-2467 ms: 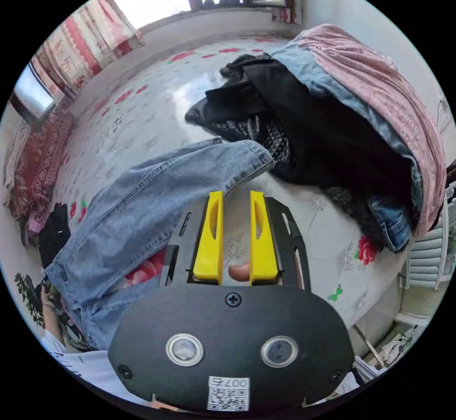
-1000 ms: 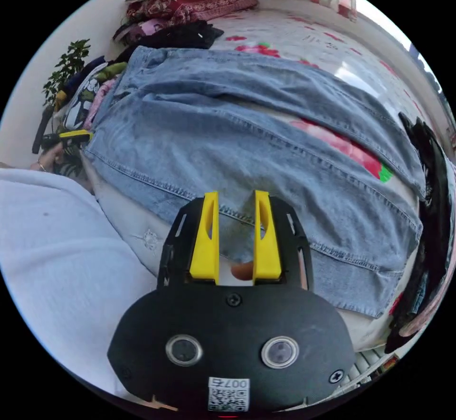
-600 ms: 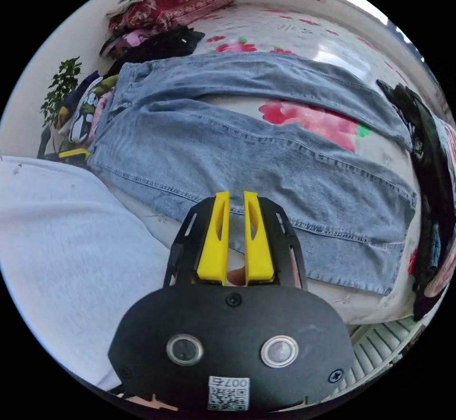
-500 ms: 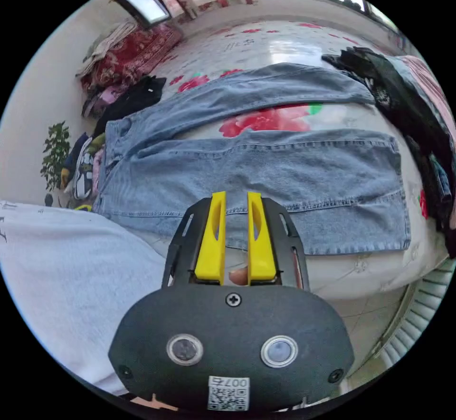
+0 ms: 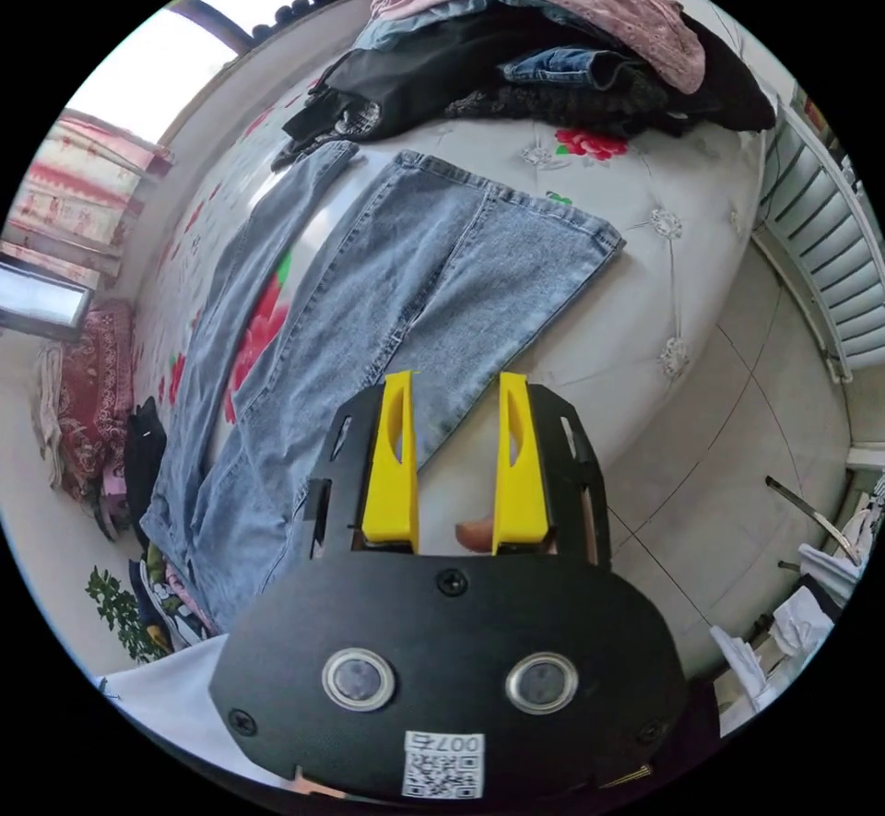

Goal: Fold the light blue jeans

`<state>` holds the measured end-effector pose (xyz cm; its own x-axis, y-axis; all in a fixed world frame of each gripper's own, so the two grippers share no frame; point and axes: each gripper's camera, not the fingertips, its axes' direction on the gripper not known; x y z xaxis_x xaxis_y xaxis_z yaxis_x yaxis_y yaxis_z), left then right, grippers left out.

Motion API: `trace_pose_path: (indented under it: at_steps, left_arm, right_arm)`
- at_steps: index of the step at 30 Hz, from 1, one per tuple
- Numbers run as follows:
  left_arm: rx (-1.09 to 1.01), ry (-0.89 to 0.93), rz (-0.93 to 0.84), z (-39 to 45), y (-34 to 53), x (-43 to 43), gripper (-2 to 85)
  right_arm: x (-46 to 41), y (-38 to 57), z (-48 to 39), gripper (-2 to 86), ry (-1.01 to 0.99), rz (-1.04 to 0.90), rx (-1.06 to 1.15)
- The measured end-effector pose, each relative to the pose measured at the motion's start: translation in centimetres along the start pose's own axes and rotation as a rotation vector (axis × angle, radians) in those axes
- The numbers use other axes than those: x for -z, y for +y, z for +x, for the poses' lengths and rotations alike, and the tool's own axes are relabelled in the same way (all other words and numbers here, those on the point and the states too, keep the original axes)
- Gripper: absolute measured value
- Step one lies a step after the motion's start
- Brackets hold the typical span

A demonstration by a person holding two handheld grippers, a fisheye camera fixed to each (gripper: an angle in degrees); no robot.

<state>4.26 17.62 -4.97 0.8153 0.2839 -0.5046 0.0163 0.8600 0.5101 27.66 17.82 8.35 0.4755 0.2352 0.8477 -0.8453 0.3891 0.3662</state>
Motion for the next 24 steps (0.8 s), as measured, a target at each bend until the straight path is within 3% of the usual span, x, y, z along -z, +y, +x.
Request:
trace_pose_path:
  at_steps: [3, 8, 11, 18, 22, 24]
  left_arm:
    - [0.020, -0.002, 0.014, -1.4, 0.2, 0.5, 2.7]
    - [0.017, 0.080, 0.033, -3.9, -0.2, 2.0, 0.1]
    - [0.083, 0.163, 0.135, -7.4, 0.0, 5.6, -0.3]
    - [0.045, 0.194, 0.301, -18.7, -5.8, 14.3, 0.0]
    - [0.159, 0.146, 0.289, -25.8, -14.6, 11.3, 1.4]
    - [0.345, 0.031, 0.222, -29.3, -20.3, 6.7, 2.6]
  right_arm:
    - [0.1, -0.6, 0.1, 3.3, 0.136, 0.020, 0.007]
    - [3.7, -1.8, 3.5, 0.2, -0.308, 0.130, -0.081]
    - [7.4, -2.1, 3.1, -0.1, -0.453, 0.264, -0.083]
    - [13.8, -8.2, -8.9, 0.3, -0.391, 0.383, 0.296]
    - [9.4, -15.1, -20.2, 2.7, -0.242, 0.313, 0.464]
    - [6.2, -17.1, -23.6, 4.7, -0.193, 0.282, 0.497]
